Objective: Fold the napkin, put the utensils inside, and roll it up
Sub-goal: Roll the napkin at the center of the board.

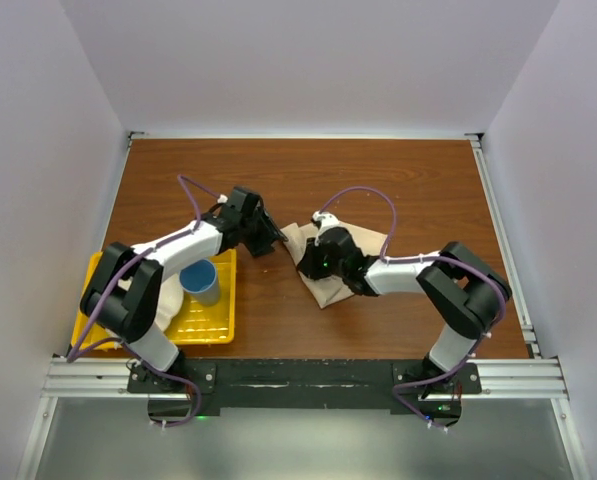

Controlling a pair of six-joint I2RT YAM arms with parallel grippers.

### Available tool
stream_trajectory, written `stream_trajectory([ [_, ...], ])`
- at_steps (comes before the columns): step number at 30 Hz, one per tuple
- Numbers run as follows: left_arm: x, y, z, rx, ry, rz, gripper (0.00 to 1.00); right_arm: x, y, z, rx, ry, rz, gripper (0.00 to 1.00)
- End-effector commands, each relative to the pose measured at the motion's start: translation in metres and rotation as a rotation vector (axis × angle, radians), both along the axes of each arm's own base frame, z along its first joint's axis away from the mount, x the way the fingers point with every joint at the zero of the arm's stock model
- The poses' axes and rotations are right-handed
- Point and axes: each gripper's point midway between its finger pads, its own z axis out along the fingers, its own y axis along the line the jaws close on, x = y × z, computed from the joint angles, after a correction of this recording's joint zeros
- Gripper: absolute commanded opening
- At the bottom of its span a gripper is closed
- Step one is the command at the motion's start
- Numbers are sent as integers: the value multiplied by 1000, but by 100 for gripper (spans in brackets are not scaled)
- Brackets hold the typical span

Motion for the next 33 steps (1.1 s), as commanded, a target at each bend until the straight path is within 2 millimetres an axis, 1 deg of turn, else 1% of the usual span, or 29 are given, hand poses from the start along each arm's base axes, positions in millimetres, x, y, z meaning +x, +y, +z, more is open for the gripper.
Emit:
stream_trajectory([
  [1, 4, 3, 20, 12, -88, -63, 53, -29, -12, -28, 103, 242, 98, 0],
  [2, 2, 0, 19, 5, -79, -89, 52, -25, -19, -31, 124, 267, 84, 0],
  [3, 4, -5, 21, -6, -100, -119, 51, -24, -18, -35, 152, 284, 95, 0],
  [4, 6, -10, 24, -26, -113, -141, 50, -31, -15, -36, 200, 334, 128, 0],
  [5, 4, -19, 22, -63, -101, -184, 45, -30, -19, -38, 229, 362, 128, 0],
  [6, 7, -24, 24, -77, -119, -208, 42, -28, -15, -36, 272, 363, 144, 0],
  [7, 10, -30, 26, -90, -131, -228, 40, -34, -16, -50, 291, 442, 139, 0],
  [8, 9, -36, 22, -114, -121, -262, 35, -34, -17, -50, 324, 481, 147, 0],
  [10, 14, -42, 22, -120, -133, -293, 30, -38, -19, -58, 337, 548, 140, 0],
  [11, 14, -45, 13, -125, -112, -308, 26, -34, -20, -58, 334, 552, 127, 0],
  [12, 17, -48, 13, -132, -122, -318, 24, -36, -24, -60, 324, 576, 115, 0],
  [13, 19, -51, 9, -139, -115, -325, 22, -31, -26, -58, 325, 576, 108, 0],
  [14, 19, -52, 6, -140, -113, -330, 21, -31, -28, -59, 323, 587, 102, 0],
  [15, 22, -55, 6, -149, -123, -331, 21, -34, -30, -60, 324, 617, 100, 0],
  [16, 23, -55, -2, -146, -109, -329, 20, -32, -32, -62, 325, 634, 93, 0],
  [17, 23, -54, -6, -148, -100, -327, 19, -30, -32, -61, 327, 638, 96, 0],
  [18, 26, -57, -6, -157, -113, -333, 18, -32, -34, -61, 319, 650, 100, 0],
  [20, 28, -58, -16, -157, -99, -336, 17, -28, -36, -62, 310, 654, 100, 0],
  [21, 35, -63, -13, -169, -138, -344, 17, -31, -38, -64, 299, 671, 103, 0],
  [22, 37, -62, -21, -159, -134, -340, 16, -28, -38, -63, 298, 670, 105, 0],
  [24, 39, -62, -29, -148, -128, -342, 15, -31, -42, -67, 274, 688, 106, 0],
  [25, 38, -60, -41, -133, -105, -339, 14, -30, -43, -67, 267, 684, 104, 0],
  [26, 37, -58, -46, -123, -94, -338, 13, -29, -44, -66, 257, 679, 100, 1],
  [27, 32, -55, -55, -107, -65, -338, 12, -31, -47, -66, 232, 688, 100, 3],
  [28, 28, -53, -60, -103, -50, -337, 11, -27, -48, -64, 217, 674, 98, 5],
  [30, 16, -46, -73, -90, -11, -328, 11, -29, -51, -59, 195, 675, 104, 7],
  [32, 11, -42, -82, -79, 9, -329, 9, -20, -54, -55, 156, 646, 92, 11],
  [33, 8, -41, -85, -75, 16, -333, 9, -22, -58, -51, 123, 649, 94, 14],
])
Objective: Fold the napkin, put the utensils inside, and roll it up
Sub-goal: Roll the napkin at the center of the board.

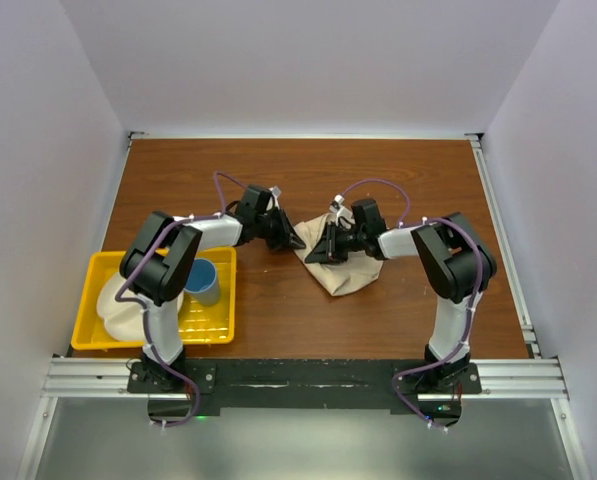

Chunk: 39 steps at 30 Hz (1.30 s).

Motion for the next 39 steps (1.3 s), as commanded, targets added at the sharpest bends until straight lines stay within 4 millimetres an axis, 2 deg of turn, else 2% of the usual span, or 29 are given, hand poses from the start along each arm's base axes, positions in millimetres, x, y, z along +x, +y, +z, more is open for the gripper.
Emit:
stream_trajectory([
  [1, -11, 18, -51, 119, 38, 5, 9, -32, -36, -38, -279, 101, 31, 16],
  [3, -14, 20, -56, 123, 46, 2, 8, -33, -44, -36, -339, 96, 41, 26],
  [4, -15, 20, -57, 125, 50, 2, 8, -25, -44, -25, -345, 62, 38, 31],
  [6, -18, 22, -60, 130, 58, 1, 7, -26, -51, -19, -393, 50, 50, 41],
  [10, -22, 22, -64, 132, 72, -7, 6, -18, -56, 9, -422, -7, 37, 50],
  [12, -22, 22, -65, 129, 75, -10, 6, -21, -63, 14, -452, -10, 25, 53],
  [13, -22, 21, -64, 124, 74, -11, 6, -21, -64, 25, -445, -33, 16, 56],
  [16, -21, 20, -62, 119, 73, -14, 6, -25, -73, 30, -475, -50, -6, 57],
  [17, -20, 19, -61, 118, 71, -14, 6, -28, -75, 38, -471, -65, -13, 57],
  [19, -21, 19, -61, 118, 72, -16, 5, -36, -81, 37, -482, -69, -24, 57],
  [20, -20, 19, -60, 115, 73, -14, 5, -36, -81, 45, -467, -95, -37, 57],
  [22, -21, 18, -60, 114, 73, -17, 5, -45, -86, 39, -472, -83, -46, 56],
  [25, -21, 17, -60, 114, 78, -19, 5, -56, -92, 25, -481, -52, -69, 47],
  [26, -20, 17, -58, 111, 76, -21, 5, -55, -91, 23, -469, -57, -90, 42],
  [27, -20, 16, -58, 108, 78, -21, 5, -63, -95, 11, -480, -33, -96, 40],
  [29, -21, 16, -58, 107, 80, -22, 5, -62, -98, -1, -492, -33, -124, 39],
  [30, -21, 16, -58, 107, 82, -23, 4, -67, -102, -14, -514, 3, -121, 36],
  [32, -19, 15, -58, 106, 80, -23, 4, -67, -106, -20, -546, 25, -126, 31],
  [33, -26, 19, -62, 126, 116, -25, 4, -66, -106, -16, -547, 14, -131, 29],
  [35, -25, 18, -61, 126, 116, -30, 4, -61, -111, -3, -586, -36, -148, 29],
  [36, -25, 18, -61, 126, 121, -29, 4, -55, -112, 13, -584, -85, -159, 33],
  [37, -26, 18, -60, 125, 122, -29, 4, -59, -118, 17, -615, -88, -142, 36],
  [38, -26, 17, -58, 120, 122, -31, 4, -48, -117, 33, -625, -133, -153, 39],
  [39, -27, 17, -58, 121, 130, -31, 4, -46, -117, 40, -636, -155, -141, 45],
])
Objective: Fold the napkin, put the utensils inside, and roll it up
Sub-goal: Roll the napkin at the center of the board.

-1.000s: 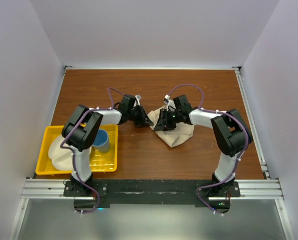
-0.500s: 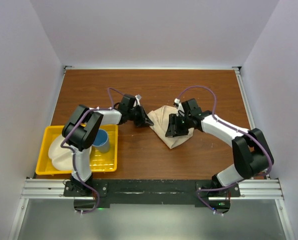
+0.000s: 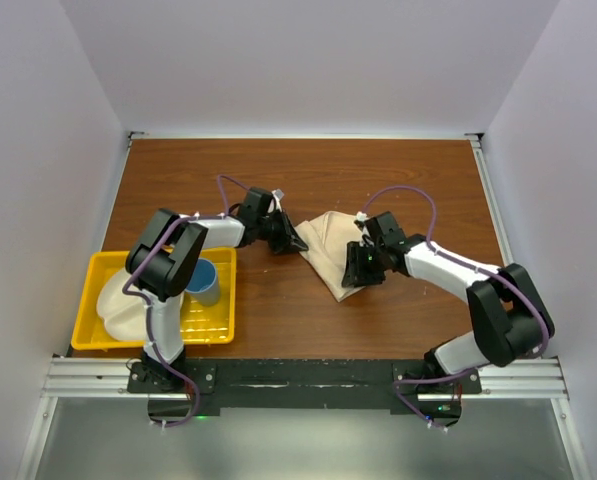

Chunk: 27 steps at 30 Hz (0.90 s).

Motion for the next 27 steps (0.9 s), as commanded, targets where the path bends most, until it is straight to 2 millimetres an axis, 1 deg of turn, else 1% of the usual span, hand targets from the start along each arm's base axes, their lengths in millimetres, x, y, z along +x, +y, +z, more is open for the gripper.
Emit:
stream_trajectory([
  [1, -24, 24, -46, 157, 118, -1, 4, 22, -15, 42, -136, -147, 35, 48],
  [2, -25, 24, -45, 156, 121, -4, 4, 28, -5, 58, -139, -197, 69, 52],
  [3, -25, 24, -44, 160, 124, -7, 4, 32, -2, 64, -165, -236, 88, 54],
  [4, -25, 23, -43, 156, 123, -8, 4, 36, 5, 70, -179, -281, 124, 63],
  [5, -24, 24, -41, 157, 121, -6, 4, 36, 21, 78, -178, -325, 171, 65],
  [7, -25, 23, -40, 156, 128, -7, 4, 44, 34, 80, -196, -371, 212, 68],
  [8, -26, 23, -39, 156, 129, -7, 4, 47, 46, 75, -210, -367, 240, 68],
  [9, -26, 24, -40, 158, 136, -6, 4, 50, 51, 74, -221, -374, 250, 72],
  [10, -27, 24, -39, 157, 139, -7, 4, 57, 53, 73, -260, -401, 249, 72],
  [11, -28, 24, -39, 156, 141, -8, 4, 59, 65, 68, -276, -408, 278, 73],
  [12, -29, 24, -40, 156, 150, -5, 4, 61, 71, 67, -292, -419, 293, 73],
  [13, -30, 24, -40, 156, 153, -2, 4, 65, 72, 64, -336, -436, 293, 72],
  [14, -30, 24, -40, 154, 152, -3, 4, 64, 83, 58, -358, -441, 320, 73],
  [16, -29, 23, -39, 151, 153, -2, 4, 62, 93, 50, -397, -449, 350, 73],
  [17, -29, 23, -39, 153, 156, -2, 4, 67, 94, 50, -422, -468, 344, 73],
  [18, -28, 23, -38, 154, 153, -2, 4, 66, 95, 41, -447, -456, 361, 73],
  [22, -28, 23, -39, 155, 157, 1, 4, 65, 97, 30, -502, -468, 385, 73],
  [26, -28, 23, -37, 153, 153, 1, 3, 64, 90, 20, -552, -475, 393, 72],
  [27, -28, 23, -37, 154, 151, -1, 3, 66, 88, 20, -569, -483, 384, 72],
])
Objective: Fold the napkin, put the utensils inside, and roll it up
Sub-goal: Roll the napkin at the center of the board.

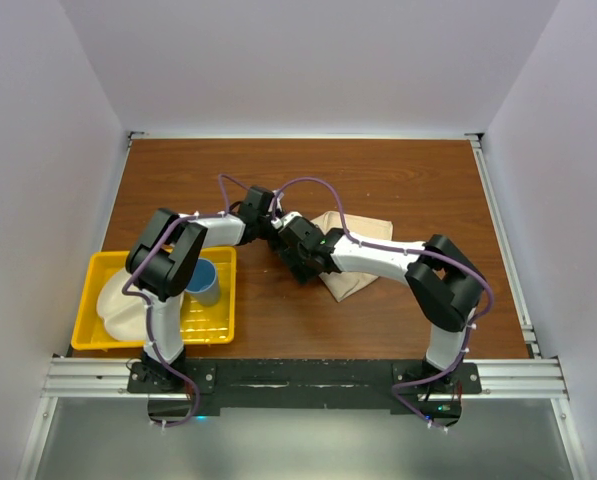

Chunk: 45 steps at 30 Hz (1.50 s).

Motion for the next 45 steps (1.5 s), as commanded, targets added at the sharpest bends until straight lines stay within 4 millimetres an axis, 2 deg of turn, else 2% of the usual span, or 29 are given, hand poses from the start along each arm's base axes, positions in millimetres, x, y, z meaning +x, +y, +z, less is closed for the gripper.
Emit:
stream_trajectory([
  [1, -26, 22, -38, 136, 118, -2, 3, 19, -5, 12, -43, -107, -30, 72],
  [7, -25, 22, -39, 137, 119, 2, 3, 19, -1, 21, -17, -111, -5, 70],
  [12, -26, 23, -38, 139, 121, 4, 3, 13, -2, -4, -9, -61, -16, 66],
  [14, -26, 23, -37, 139, 121, 6, 3, 10, -7, -17, 2, -34, -33, 62],
  [19, -26, 23, -36, 139, 119, 4, 3, 2, -26, -45, -18, 20, -88, 61],
  [23, -25, 23, -32, 137, 106, 4, 3, -4, -33, -57, 12, 58, -115, 46],
  [24, -24, 23, -31, 140, 99, 7, 4, -8, -37, -63, 15, 78, -121, 34],
  [25, -22, 23, -27, 140, 84, 2, 4, -9, -38, -65, 27, 89, -126, 28],
  [26, -20, 23, -22, 139, 69, 2, 6, -8, -37, -68, 60, 109, -137, 24],
  [27, -17, 24, -18, 142, 56, 5, 7, -10, -39, -71, 67, 126, -143, 15],
  [31, -3, 26, 13, 149, -28, -2, 18, -13, -33, -76, 157, 227, -146, 0],
  [32, 0, 28, 27, 144, -60, 4, 25, -11, -29, -75, 196, 238, -138, 0],
  [33, 5, 32, 33, 151, -78, 20, 29, -18, -23, -75, 245, 283, -113, 0],
  [35, 9, 38, 52, 160, -116, 32, 39, -16, -15, -70, 328, 313, -105, 0],
  [36, 12, 42, 57, 172, -129, 46, 41, -25, -4, -64, 403, 382, -64, 0],
  [38, 12, 48, 71, 182, -155, 53, 46, -26, 3, -60, 470, 437, -64, 0],
  [42, 2, 51, 77, 179, -128, 46, 49, -31, 20, -43, 660, 566, -53, 0],
  [43, -3, 51, 73, 174, -97, 53, 50, -35, 27, -34, 727, 619, -28, 0],
  [44, -6, 51, 73, 165, -84, 57, 58, -34, 27, -33, 768, 665, -71, 0],
  [45, -10, 51, 72, 158, -70, 61, 61, -37, 29, -29, 812, 702, -74, 0],
])
